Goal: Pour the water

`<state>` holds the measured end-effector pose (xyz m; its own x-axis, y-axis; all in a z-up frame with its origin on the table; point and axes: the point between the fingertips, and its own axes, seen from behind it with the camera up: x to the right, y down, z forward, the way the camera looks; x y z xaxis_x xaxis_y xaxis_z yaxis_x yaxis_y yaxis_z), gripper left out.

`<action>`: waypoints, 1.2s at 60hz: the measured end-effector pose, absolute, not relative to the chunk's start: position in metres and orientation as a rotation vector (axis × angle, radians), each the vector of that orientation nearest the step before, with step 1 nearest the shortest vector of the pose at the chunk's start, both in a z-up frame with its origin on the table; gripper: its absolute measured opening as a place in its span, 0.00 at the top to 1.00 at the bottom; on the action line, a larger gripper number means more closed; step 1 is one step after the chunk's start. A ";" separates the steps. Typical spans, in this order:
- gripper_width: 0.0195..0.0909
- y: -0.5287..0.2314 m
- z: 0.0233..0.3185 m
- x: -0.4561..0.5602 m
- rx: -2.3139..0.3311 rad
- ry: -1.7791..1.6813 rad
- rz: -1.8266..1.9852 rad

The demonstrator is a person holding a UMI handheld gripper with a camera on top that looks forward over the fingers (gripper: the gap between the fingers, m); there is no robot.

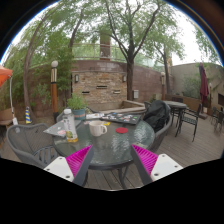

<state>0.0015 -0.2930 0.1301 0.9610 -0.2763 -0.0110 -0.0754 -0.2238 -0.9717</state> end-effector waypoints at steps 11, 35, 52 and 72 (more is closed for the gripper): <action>0.10 -0.294 0.134 -0.016 -1.801 0.267 -0.183; 0.10 -0.198 0.121 -0.112 -1.731 0.066 -0.098; 0.11 -0.058 0.108 -0.184 -1.685 0.045 -0.162; 0.10 0.039 0.083 -0.171 -1.729 0.150 -0.215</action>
